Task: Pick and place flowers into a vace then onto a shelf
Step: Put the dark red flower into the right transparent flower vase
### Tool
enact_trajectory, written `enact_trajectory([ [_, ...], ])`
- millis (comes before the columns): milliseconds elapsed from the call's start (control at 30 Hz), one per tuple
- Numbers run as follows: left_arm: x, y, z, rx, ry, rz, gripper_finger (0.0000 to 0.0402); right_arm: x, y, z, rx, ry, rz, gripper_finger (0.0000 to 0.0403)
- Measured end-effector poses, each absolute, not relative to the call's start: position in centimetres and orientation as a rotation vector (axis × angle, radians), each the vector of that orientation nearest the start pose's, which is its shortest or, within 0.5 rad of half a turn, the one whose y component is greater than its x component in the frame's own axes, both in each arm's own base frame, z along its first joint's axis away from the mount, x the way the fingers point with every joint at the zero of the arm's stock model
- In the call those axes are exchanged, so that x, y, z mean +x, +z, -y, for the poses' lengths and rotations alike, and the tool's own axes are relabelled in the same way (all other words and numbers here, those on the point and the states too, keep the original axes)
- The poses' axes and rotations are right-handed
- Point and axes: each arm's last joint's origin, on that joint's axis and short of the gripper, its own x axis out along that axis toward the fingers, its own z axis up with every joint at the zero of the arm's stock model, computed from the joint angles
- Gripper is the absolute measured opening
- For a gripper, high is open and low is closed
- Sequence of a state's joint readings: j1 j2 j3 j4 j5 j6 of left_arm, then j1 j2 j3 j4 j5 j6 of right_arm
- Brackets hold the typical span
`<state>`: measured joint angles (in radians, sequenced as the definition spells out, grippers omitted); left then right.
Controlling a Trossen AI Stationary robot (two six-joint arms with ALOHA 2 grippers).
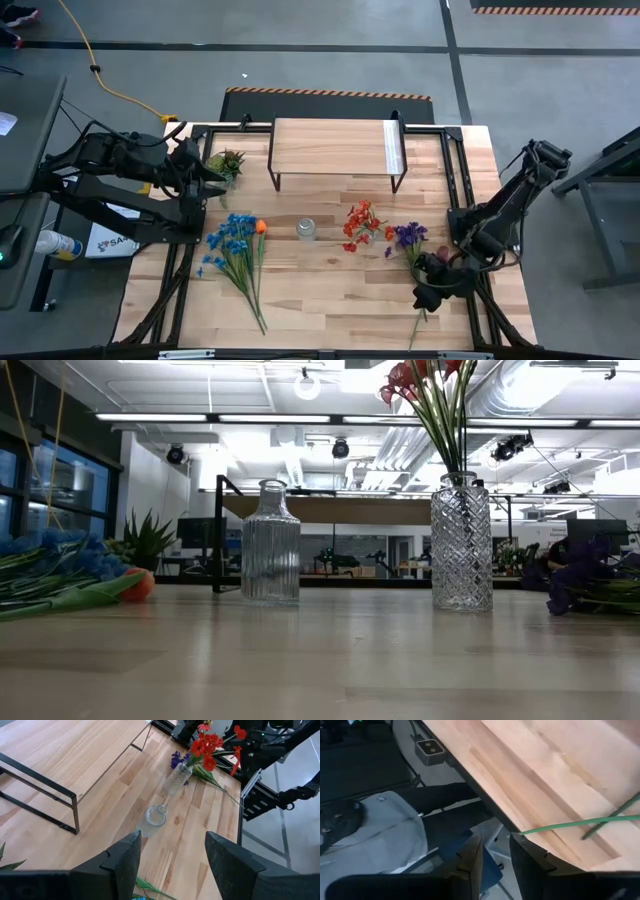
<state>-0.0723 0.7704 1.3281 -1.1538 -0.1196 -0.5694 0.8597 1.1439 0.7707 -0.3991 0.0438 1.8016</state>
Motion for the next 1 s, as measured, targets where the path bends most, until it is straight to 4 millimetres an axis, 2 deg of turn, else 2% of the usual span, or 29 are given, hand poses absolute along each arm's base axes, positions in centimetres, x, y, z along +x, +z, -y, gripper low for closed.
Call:
enact_trajectory([
  [300, 8.7, 41.4, 0.3, -0.497, 0.214, -0.562, 0.0253, 14.0, 24.5, -16.2, 1.165, -0.284, -1.257, 0.0090],
  [567, 8.6, 41.4, 0.3, -0.505, 0.194, -0.569, 0.0253, 13.4, 24.1, -15.6, 1.111, -0.377, -1.302, 0.0090],
  [767, 8.6, 41.4, 0.3, -0.505, 0.194, -0.569, 0.0253, 12.6, 23.6, -15.1, 1.097, -0.495, -1.436, 0.0089],
  [1000, 8.6, 41.4, 0.3, -0.505, 0.194, -0.569, 0.0253, 13.0, 23.3, -14.5, 1.086, -0.572, -1.405, 0.0089],
])
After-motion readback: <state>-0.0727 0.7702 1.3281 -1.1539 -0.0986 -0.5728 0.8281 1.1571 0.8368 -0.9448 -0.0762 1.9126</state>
